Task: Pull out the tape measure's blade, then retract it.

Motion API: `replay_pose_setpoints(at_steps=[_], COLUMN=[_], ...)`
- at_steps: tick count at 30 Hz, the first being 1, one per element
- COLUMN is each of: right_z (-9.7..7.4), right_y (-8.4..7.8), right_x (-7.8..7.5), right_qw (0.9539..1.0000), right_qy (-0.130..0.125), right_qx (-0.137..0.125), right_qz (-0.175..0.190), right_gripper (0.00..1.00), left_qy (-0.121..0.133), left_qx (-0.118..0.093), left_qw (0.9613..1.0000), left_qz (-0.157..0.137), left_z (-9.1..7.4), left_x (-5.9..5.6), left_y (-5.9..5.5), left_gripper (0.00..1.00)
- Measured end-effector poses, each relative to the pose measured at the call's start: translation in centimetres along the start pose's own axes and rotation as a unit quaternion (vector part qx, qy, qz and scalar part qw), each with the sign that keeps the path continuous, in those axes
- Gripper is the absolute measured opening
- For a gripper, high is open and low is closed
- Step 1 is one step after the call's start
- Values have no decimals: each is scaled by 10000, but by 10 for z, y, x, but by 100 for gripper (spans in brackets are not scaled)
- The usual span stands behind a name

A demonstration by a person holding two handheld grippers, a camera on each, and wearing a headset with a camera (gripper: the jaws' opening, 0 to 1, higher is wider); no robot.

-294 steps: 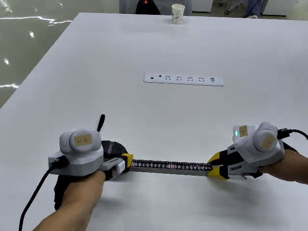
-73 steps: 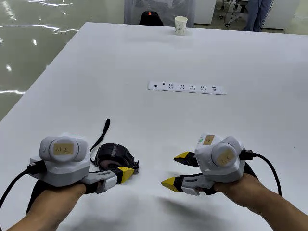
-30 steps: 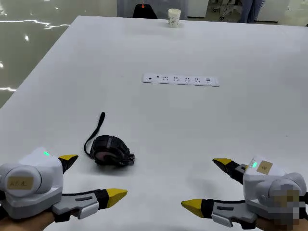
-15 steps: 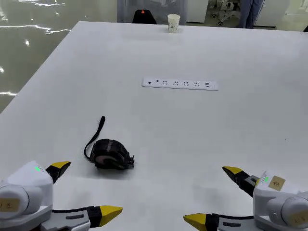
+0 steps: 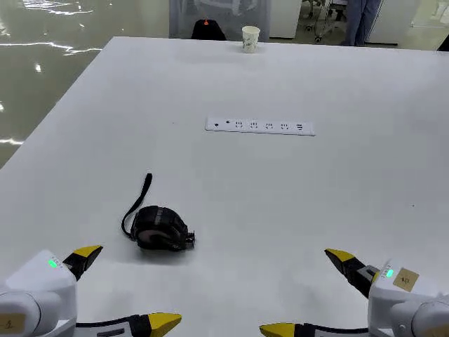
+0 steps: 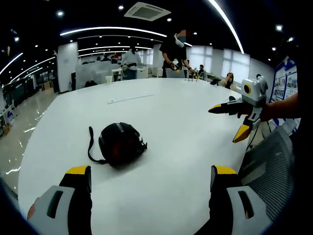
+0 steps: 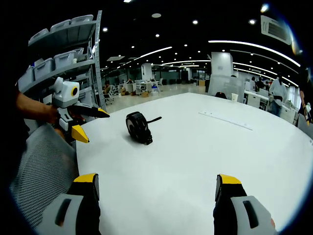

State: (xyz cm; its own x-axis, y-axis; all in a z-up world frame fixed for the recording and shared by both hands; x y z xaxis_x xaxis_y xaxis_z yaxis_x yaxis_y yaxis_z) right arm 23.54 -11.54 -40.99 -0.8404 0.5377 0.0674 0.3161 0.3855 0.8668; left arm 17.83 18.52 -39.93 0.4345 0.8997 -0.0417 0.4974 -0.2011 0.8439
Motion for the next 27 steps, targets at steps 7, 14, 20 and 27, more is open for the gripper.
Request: replay_pose_setpoints(at_steps=[7,14,20,27], right_z=[1,0,-1,-4], right_y=[-2,0,0,-1], right_x=[5,7,6,6], right_qw=[9999,9999,9998,9998], right_qy=[-17,-46,-80,-108], right_qx=[-17,-69,-73,-71], right_qz=[98,136,146,148], right_gripper=[99,99,99,99], left_qy=[63,98,47,46], left_qx=[-46,-96,-142,-166], left_qw=[9999,9999,9998,9998], left_qz=[-76,-85,-128,-119], left_z=[0,-1,-2,-4], left_x=[0,1,-1,0], left_y=[-2,-3,-2,-3], left_gripper=[99,99,99,99])
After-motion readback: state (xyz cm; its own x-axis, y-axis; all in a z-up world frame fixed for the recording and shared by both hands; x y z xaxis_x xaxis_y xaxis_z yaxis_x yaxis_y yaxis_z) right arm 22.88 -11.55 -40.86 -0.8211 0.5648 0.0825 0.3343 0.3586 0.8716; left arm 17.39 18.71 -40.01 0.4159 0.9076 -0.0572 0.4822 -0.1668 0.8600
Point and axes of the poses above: the centre of the closed fingertips' face, and the gripper's own axes: z roughly forward along the fingers, x roughly to its left, y roughly out of its top, the point moved 9 cm from there along -z, roughly backward along the fingers, and after that the axes turned 2 degrees about x, right-handed, at the moved point
